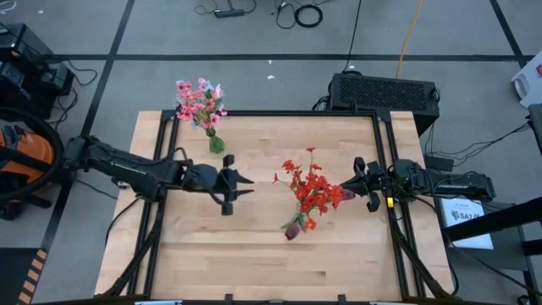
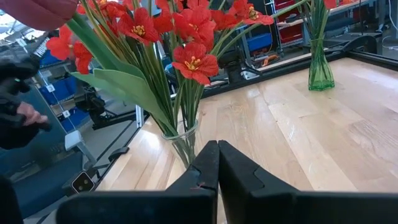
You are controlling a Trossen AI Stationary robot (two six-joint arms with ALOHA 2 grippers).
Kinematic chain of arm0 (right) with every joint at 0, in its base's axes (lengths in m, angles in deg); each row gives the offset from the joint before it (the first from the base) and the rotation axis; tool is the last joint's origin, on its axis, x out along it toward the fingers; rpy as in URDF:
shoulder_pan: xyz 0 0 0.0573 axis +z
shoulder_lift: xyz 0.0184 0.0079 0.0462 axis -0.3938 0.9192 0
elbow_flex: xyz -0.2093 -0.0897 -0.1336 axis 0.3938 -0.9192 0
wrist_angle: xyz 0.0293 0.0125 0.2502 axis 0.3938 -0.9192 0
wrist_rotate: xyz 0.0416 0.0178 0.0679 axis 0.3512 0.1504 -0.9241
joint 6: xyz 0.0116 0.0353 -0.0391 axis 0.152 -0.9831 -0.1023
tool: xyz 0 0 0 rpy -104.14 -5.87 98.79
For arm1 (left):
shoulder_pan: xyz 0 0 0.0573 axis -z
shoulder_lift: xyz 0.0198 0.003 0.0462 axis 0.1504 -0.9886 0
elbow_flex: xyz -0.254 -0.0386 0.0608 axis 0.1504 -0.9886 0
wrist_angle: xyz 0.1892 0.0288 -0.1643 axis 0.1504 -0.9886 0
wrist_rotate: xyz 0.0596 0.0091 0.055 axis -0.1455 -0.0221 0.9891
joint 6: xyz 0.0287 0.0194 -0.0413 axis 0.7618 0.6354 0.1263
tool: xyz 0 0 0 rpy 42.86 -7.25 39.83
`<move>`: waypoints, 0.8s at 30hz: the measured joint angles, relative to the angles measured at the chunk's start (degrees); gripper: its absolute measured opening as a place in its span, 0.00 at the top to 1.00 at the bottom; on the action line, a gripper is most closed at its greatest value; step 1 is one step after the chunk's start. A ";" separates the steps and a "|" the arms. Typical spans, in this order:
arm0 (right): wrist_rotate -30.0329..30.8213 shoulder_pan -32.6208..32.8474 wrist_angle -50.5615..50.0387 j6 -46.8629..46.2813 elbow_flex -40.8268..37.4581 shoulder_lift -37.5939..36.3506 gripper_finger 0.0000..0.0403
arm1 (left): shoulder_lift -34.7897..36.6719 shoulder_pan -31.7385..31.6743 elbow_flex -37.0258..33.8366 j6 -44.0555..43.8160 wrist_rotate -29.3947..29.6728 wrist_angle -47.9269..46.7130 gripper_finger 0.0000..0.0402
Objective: Sort flowers into vase by color
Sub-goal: Return to Home Position
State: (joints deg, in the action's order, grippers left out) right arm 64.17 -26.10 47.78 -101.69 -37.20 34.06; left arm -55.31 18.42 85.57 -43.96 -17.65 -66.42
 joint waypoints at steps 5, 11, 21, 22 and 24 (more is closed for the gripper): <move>0.00 0.01 0.00 0.00 0.00 0.00 1.00 | 4.35 -2.27 -13.36 -2.93 -2.33 18.09 0.70; -0.02 -0.01 0.09 0.00 0.00 0.00 1.00 | 13.21 -4.14 -24.54 -6.60 -2.55 24.10 0.70; -0.02 -0.01 0.09 0.00 0.00 0.00 1.00 | 31.60 -4.29 -35.78 -10.47 -4.06 24.17 0.70; -0.02 0.01 0.11 0.00 0.00 0.00 1.00 | 33.13 -4.30 -36.74 -10.49 -4.40 24.19 0.70; -0.04 0.00 0.11 0.01 0.00 0.00 1.00 | 36.43 -4.65 -38.89 -11.37 -5.70 24.09 0.70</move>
State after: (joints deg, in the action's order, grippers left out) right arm 64.13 -26.10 47.89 -101.68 -37.20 34.06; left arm -18.88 13.76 46.68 -55.33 -23.36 -42.34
